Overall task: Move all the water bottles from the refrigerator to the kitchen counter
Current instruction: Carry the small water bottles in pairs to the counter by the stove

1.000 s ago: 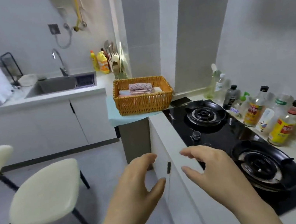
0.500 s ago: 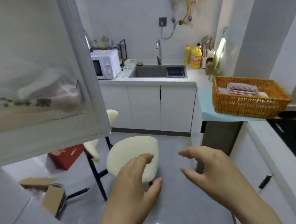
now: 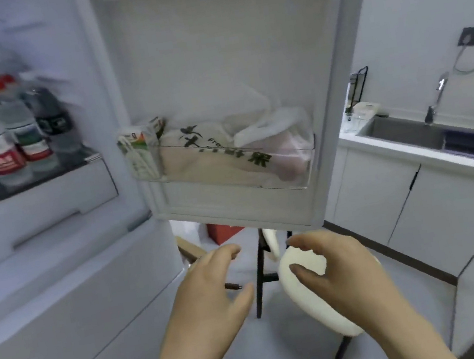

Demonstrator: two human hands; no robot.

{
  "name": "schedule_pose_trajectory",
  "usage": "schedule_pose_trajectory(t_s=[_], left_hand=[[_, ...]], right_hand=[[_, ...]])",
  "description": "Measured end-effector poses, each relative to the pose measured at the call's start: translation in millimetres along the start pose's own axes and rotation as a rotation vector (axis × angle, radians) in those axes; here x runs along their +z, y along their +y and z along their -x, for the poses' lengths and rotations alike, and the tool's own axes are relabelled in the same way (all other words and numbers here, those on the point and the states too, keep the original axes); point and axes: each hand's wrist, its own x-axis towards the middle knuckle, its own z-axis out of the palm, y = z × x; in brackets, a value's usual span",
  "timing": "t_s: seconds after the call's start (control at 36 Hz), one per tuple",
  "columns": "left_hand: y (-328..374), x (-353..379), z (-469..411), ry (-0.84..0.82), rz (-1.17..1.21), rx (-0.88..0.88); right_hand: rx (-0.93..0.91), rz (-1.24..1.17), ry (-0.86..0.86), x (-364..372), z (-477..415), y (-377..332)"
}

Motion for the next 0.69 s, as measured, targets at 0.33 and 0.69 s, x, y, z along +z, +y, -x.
schedule_pose_trajectory(t_s=[0.33,0.69], left_hand=[[-37.7,-32.5,-20.8,0.245,-0.12,-0.321],[-124.4,-86.0,-20.0,0.417,-0.19,-0.525]], right_hand=[[-0.356,-0.03,-0.193,42.6,-110.1,-44.9],[-0.569,-0.109,-0.332,114.2,-174.5,-136.3]])
